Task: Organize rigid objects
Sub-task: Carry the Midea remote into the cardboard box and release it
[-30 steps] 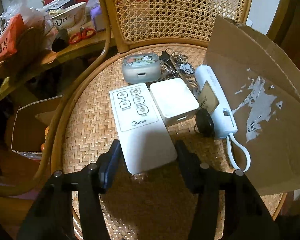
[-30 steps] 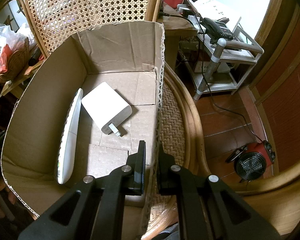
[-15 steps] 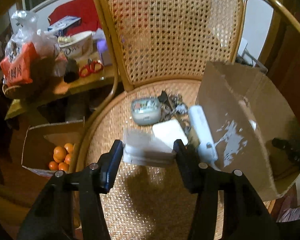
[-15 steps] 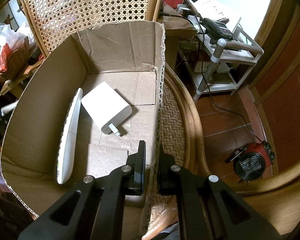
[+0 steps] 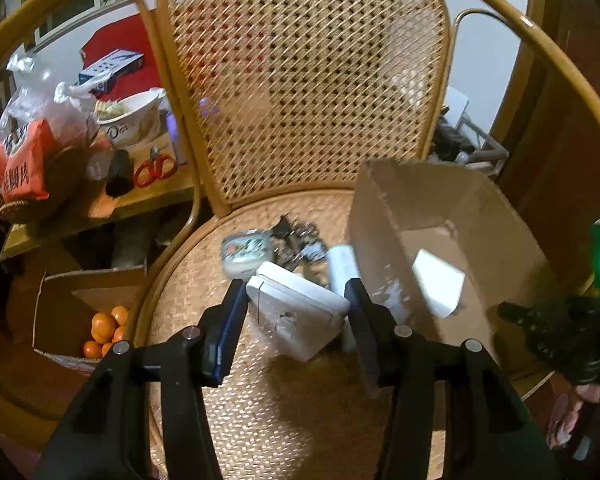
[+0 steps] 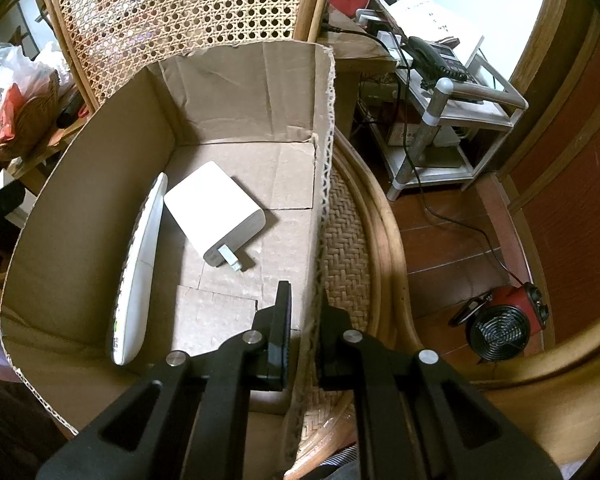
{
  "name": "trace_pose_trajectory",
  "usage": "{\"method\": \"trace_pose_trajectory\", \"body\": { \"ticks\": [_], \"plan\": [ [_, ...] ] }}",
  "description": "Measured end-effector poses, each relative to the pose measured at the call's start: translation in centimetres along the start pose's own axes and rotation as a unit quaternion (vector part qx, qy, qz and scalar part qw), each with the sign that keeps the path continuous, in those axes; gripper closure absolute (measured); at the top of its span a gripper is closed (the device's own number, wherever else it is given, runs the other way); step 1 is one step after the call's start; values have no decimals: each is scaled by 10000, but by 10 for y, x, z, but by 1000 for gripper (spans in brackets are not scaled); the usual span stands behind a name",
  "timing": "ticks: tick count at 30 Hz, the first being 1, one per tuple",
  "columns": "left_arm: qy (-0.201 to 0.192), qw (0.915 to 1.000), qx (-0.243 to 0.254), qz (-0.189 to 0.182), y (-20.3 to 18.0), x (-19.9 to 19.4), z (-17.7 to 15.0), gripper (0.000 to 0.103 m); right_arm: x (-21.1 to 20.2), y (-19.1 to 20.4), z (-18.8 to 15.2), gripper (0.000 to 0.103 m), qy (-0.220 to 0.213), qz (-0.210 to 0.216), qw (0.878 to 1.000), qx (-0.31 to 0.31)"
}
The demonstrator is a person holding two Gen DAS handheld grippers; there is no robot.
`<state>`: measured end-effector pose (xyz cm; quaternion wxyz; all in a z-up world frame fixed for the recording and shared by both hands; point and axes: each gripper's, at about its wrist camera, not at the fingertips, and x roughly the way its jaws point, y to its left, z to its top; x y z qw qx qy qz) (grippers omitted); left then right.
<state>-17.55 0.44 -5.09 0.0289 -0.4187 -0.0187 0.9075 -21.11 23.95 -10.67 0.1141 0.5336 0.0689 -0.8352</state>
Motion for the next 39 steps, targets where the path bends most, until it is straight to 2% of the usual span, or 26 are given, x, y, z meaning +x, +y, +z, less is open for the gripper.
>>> {"method": "trace_pose_trajectory", "body": {
  "ticks": [12, 20, 24, 27, 39],
  "plan": [
    [-817, 9962, 293, 48, -37, -47, 38, 54, 0, 2, 1, 89, 1, -2, 10000, -5],
    [-1013, 9933, 369, -421, -63, -67, 49, 54, 1, 3, 1, 89, 0, -1, 10000, -2],
    [-965, 9922, 436, -657, -78, -66, 47, 54, 1, 3, 1, 89, 0, 0, 10000, -8],
    [-766, 9927, 500, -786, -90, -55, 42, 54, 1, 3, 1, 89, 2, -1, 10000, -7],
    [-129, 9945, 436, -942, -103, -14, 20, 54, 1, 3, 1, 89, 3, 13, 10000, -5]
  ]
}}
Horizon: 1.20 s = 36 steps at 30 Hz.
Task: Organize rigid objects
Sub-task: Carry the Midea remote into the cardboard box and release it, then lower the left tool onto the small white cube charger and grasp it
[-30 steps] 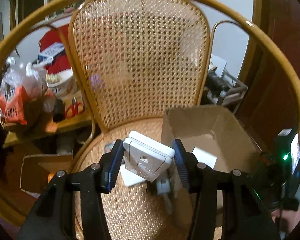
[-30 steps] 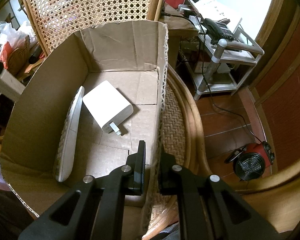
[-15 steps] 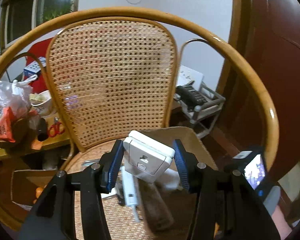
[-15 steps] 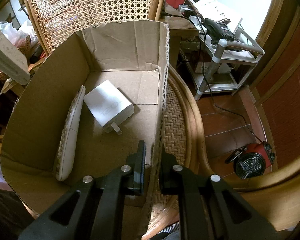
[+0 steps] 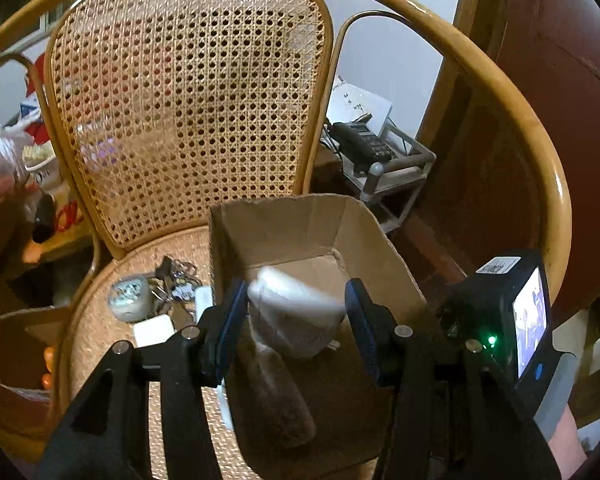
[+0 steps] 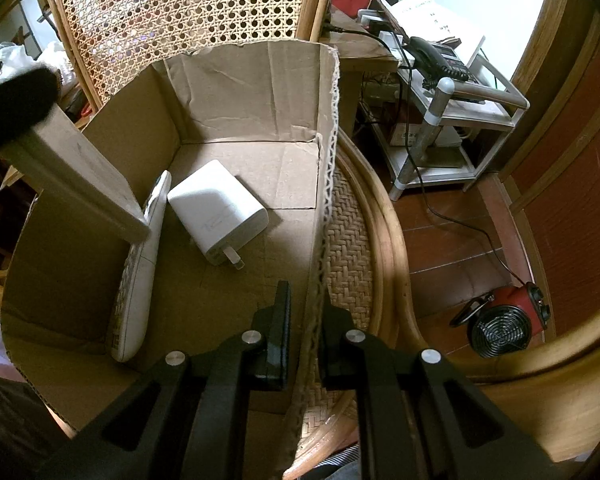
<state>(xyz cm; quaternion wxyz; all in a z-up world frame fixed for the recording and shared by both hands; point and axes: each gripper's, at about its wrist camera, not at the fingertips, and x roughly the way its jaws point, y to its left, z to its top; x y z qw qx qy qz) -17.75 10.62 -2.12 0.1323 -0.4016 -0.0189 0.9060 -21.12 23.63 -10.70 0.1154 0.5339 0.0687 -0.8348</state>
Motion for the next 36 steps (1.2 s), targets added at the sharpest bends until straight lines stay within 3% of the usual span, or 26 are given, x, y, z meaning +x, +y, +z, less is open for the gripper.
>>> {"method": "trace_pose_trajectory", "body": {
  "ticks": [3, 5, 14, 24, 36],
  "plan": [
    [18, 10000, -16, 16, 1, 1, -1, 49, 1, 1, 0, 89, 13, 25, 10000, 13],
    [-16, 10000, -66, -5, 4, -2, -1, 37, 1, 3, 0, 89, 14, 24, 10000, 13],
    [-144, 9990, -303, 302, 44, -11, 4, 34, 3, 6, -1, 89, 31, 4, 10000, 13],
    [279, 9954, -479, 787, 104, 6, -18, 34, 2, 6, 0, 89, 27, 2, 10000, 9],
    [985, 9858, -613, 1214, 150, 58, -61, 34, 1, 7, 0, 89, 26, -4, 10000, 4]
  ]
}}
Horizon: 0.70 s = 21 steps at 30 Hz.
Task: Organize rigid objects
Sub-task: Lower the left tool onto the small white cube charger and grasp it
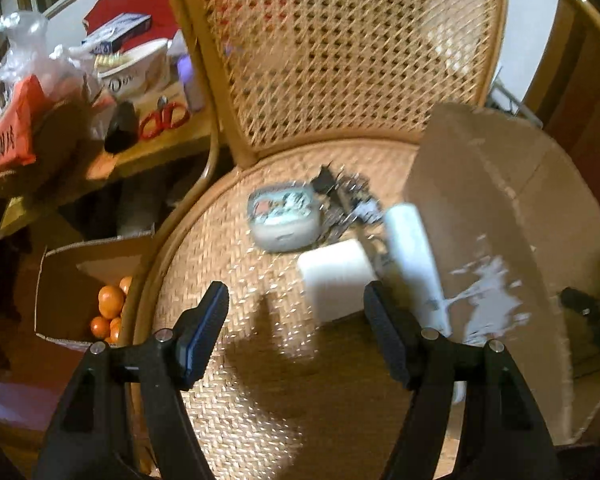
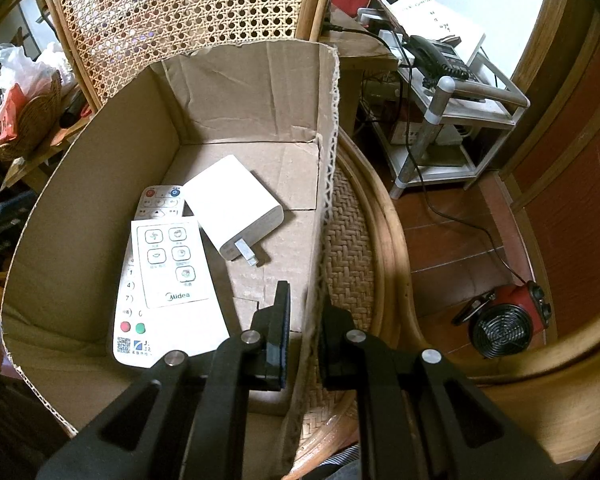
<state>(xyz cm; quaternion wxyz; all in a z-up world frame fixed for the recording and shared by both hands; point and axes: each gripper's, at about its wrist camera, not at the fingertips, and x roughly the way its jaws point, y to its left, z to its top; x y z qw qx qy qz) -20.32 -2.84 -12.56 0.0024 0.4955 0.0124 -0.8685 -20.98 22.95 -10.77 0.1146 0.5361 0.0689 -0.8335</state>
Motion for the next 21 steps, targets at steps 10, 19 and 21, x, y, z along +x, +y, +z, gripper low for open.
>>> {"method": "trace_pose_trajectory", "body": {
  "ticks": [10, 19, 21],
  "plan": [
    [103, 9998, -56, -172, -9, 27, 1, 33, -1, -2, 0, 89, 0, 4, 10000, 1],
    [176, 9996, -119, -177, -17, 43, 7, 32, 0, -3, 2, 89, 2, 0, 10000, -4],
    [221, 9994, -179, -213, -15, 46, 8, 32, 0, -3, 3, 89, 3, -1, 10000, -7]
  ]
}}
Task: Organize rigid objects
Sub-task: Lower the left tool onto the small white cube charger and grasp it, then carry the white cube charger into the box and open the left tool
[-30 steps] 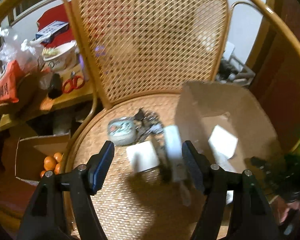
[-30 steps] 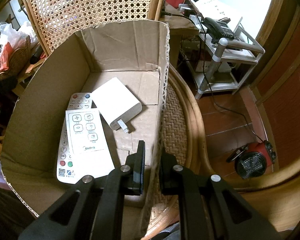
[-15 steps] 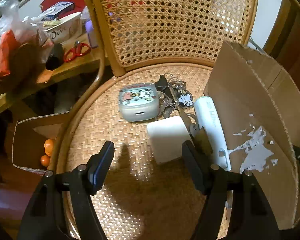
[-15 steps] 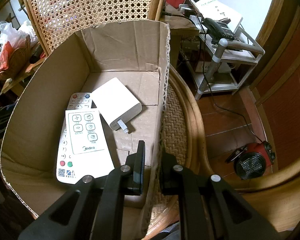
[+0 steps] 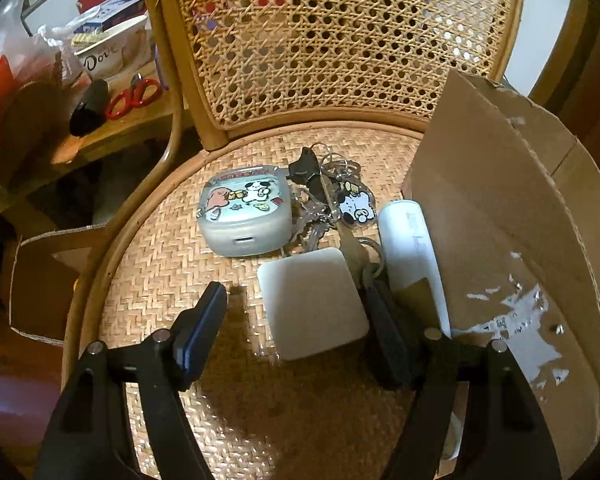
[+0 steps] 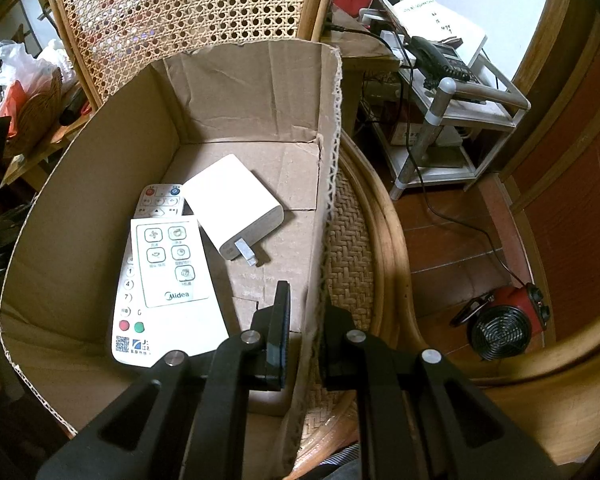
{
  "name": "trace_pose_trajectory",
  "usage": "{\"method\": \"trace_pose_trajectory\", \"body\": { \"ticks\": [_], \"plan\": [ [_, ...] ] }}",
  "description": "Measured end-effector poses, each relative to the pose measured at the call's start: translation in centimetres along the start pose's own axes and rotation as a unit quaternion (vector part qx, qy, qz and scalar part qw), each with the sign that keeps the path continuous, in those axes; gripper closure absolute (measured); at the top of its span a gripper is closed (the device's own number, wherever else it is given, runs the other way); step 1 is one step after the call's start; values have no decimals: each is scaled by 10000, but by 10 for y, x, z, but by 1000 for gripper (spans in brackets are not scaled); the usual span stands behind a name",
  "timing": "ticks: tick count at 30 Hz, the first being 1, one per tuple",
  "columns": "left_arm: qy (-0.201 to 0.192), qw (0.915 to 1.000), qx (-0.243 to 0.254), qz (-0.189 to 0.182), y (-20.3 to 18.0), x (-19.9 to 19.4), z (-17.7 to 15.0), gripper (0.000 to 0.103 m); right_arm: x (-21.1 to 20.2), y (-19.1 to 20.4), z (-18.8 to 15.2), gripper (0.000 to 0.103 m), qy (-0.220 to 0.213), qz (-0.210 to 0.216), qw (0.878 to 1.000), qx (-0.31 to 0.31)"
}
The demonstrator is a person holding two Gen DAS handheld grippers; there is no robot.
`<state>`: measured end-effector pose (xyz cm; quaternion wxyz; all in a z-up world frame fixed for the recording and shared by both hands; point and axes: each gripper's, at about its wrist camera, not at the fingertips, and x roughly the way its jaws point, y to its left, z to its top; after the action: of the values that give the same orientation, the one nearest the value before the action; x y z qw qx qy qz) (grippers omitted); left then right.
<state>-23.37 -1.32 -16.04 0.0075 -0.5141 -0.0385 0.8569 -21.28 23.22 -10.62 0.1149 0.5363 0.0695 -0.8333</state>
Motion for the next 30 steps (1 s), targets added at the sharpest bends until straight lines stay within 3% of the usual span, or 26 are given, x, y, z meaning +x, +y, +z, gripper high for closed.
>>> {"method": "trace_pose_trajectory", "body": {
  "ticks": [1, 3, 5, 30],
  "plan": [
    [38, 10000, -2, 14, 1, 1, 0, 33, 0, 1, 0, 89, -1, -1, 10000, 2],
    [38, 10000, 11, -28, 2, 1, 0, 50, 0, 0, 0, 89, 1, -2, 10000, -4],
    [24, 9999, 129, 64, -2, -2, -1, 57, 0, 1, -1, 89, -2, -5, 10000, 1],
    [-669, 9971, 337, -145, -14, -76, 10, 58, 0, 1, 1, 89, -1, -21, 10000, -12]
  ]
}}
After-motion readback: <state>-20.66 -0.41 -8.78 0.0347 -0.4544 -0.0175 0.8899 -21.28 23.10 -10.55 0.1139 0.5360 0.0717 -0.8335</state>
